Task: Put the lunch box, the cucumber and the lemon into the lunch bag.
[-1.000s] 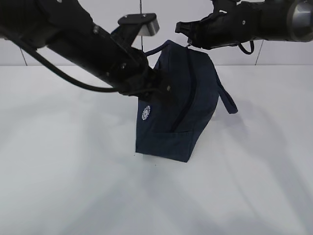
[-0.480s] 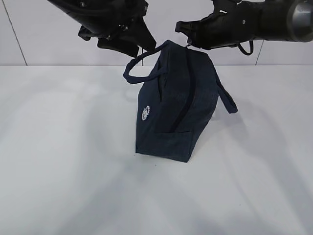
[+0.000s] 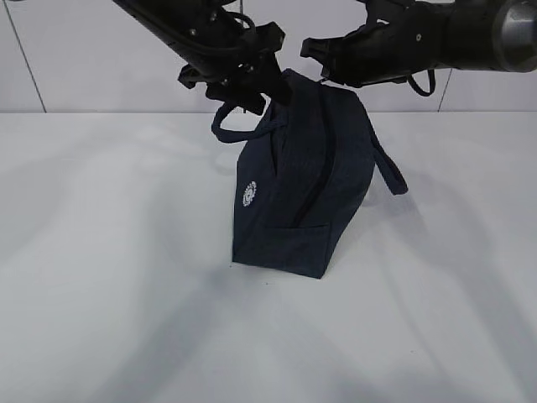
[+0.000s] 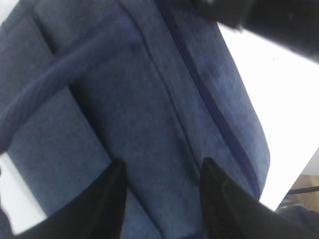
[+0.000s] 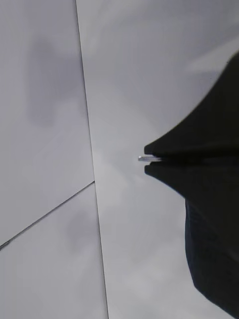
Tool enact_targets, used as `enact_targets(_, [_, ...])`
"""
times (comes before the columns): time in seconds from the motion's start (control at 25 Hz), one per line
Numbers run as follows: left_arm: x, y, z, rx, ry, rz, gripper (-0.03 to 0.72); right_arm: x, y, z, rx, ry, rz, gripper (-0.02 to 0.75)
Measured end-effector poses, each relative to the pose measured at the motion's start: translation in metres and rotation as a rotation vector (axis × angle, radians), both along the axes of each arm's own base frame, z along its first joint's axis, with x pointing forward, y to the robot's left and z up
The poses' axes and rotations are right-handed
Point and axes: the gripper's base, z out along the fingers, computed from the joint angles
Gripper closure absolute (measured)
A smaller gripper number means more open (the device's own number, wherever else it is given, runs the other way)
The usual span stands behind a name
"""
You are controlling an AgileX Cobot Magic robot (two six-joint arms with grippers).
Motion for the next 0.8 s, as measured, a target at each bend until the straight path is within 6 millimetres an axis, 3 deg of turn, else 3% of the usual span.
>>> enact_targets(0.36, [0.009,-0.009,-0.018,-0.027,0.068,-0.012,0.346,0.000,0.000,0.000,0.000,0.002,0.000,0.721])
enact_targets(0.48, [0.009,-0.009,-0.019,-0.022,0.079,-0.019,0.449,0.000,0.000,0.000,0.000,0.002,0.000,0.721])
enact_targets(0.64, [0.006,-0.008,-0.020,0.004,0.089,-0.046,0.659,0.000,0.000,-0.001,0.002,0.007,-0.001,0.721])
enact_targets(0.8, [0.003,-0.005,-0.022,0.043,0.095,-0.086,0.692,-0.001,0.000,-0.001,0.002,0.015,-0.001,0.721])
